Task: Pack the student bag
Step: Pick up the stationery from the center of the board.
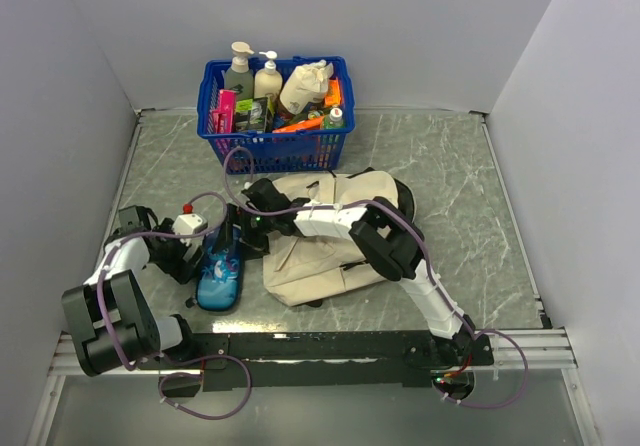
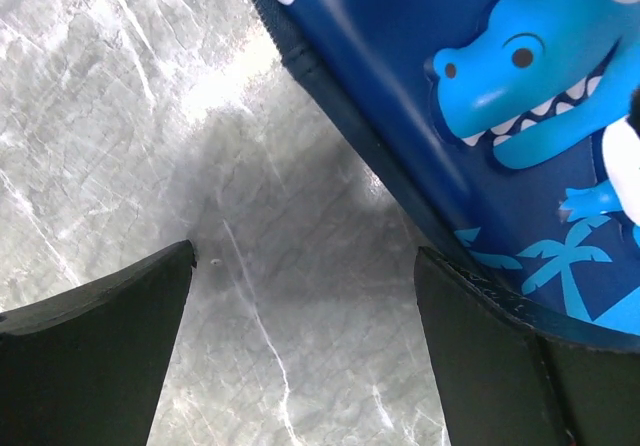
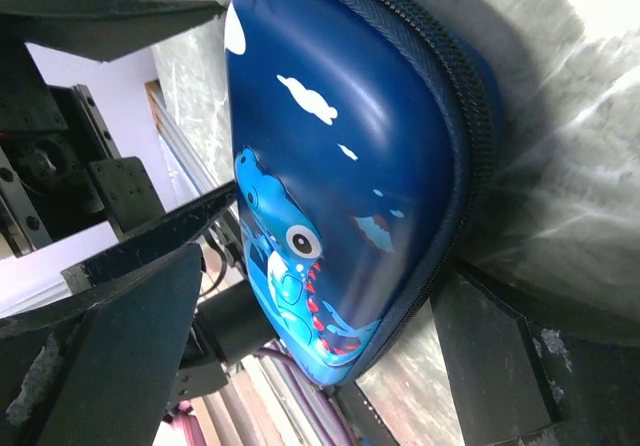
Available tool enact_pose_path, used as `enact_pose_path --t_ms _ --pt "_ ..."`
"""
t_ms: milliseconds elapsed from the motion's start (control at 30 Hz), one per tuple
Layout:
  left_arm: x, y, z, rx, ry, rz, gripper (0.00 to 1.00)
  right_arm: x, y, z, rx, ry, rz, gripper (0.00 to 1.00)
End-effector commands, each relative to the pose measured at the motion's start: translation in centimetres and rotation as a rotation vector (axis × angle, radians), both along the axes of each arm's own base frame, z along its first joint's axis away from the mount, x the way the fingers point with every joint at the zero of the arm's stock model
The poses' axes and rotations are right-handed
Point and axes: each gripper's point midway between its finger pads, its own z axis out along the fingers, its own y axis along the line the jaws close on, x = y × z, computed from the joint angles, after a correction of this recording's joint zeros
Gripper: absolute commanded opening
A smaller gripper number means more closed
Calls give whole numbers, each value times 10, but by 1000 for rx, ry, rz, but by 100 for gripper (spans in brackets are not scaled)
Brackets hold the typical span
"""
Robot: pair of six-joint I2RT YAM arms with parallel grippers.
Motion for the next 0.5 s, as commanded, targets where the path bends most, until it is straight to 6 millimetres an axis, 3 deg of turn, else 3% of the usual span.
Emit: enact_pose_path --t_ms 0,133,333,467 --pt "15 -22 11 -90 -35 -19 96 0 8 1 61 10 -16 100" --pt "31 -36 21 -113 -90 -45 96 3 11 11 113 11 -27 98" --pt "46 -58 12 -132 -104 -72 96 4 14 22 181 22 -33 78" --pt "70 -53 17 -141 -101 -22 96 7 5 30 232 18 -48 75"
